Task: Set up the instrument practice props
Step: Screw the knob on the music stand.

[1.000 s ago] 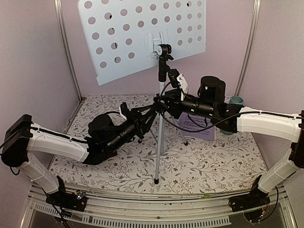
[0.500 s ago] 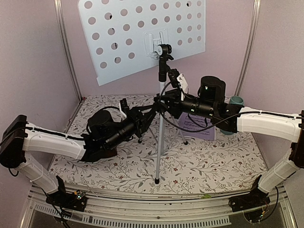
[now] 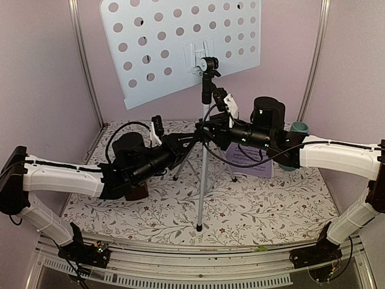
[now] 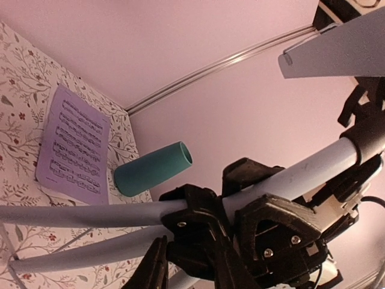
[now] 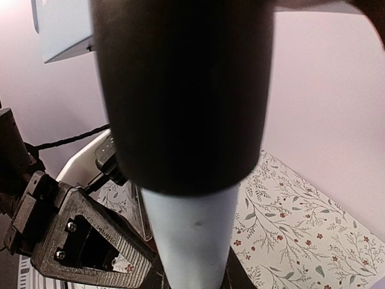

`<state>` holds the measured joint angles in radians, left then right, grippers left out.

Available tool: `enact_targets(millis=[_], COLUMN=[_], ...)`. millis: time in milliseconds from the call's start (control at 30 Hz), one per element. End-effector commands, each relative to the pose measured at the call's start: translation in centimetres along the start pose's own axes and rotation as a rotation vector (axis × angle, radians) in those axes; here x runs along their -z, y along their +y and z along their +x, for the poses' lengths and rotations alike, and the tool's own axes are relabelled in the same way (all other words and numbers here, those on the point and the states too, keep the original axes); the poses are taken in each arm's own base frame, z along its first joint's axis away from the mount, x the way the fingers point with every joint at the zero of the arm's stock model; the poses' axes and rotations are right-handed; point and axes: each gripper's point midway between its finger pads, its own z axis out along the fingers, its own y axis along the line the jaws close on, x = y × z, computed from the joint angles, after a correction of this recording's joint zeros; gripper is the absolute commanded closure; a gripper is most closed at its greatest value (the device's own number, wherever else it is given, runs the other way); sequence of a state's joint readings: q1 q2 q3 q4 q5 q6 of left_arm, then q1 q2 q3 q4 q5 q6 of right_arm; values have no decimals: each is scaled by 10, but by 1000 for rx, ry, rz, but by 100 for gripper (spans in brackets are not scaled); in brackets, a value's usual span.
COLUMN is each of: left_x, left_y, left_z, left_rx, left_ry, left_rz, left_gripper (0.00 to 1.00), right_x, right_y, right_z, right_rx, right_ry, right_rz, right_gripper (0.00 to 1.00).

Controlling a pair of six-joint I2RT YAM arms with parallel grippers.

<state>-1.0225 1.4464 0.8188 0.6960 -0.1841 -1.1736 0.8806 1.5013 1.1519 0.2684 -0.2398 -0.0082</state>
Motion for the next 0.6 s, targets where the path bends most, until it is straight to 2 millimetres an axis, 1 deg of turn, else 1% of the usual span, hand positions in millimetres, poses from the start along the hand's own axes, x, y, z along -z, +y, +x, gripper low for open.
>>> enact_targets(millis=[0,67,133,300,433,567], left_x=[-7,-10,-13,-11,-12,-10], left_y=[5,1,2,4,0,-7], left_z=[4,7,11,11,11,14], left_rx=[-271,-356,-434,-504,-594,-762], left_ry=[50,69,89,96,106,107], left_rz=[-57,-39,-38,-51,-44,-6], left_gripper=[100,100,100,100,100,100], right_x=[-9,-9,-10,-10,-11,-11], right_y=[12,13,13,13,13,13], right_z=[114,115,115,116,115,114], right_rx=[-117,-117,-116,-115,-115,-114], right_ry=[327,330,331,333,331,330], right_rz=[-37,-39,-41,-39,-43,-45], right_gripper=[100,100,100,100,100,100])
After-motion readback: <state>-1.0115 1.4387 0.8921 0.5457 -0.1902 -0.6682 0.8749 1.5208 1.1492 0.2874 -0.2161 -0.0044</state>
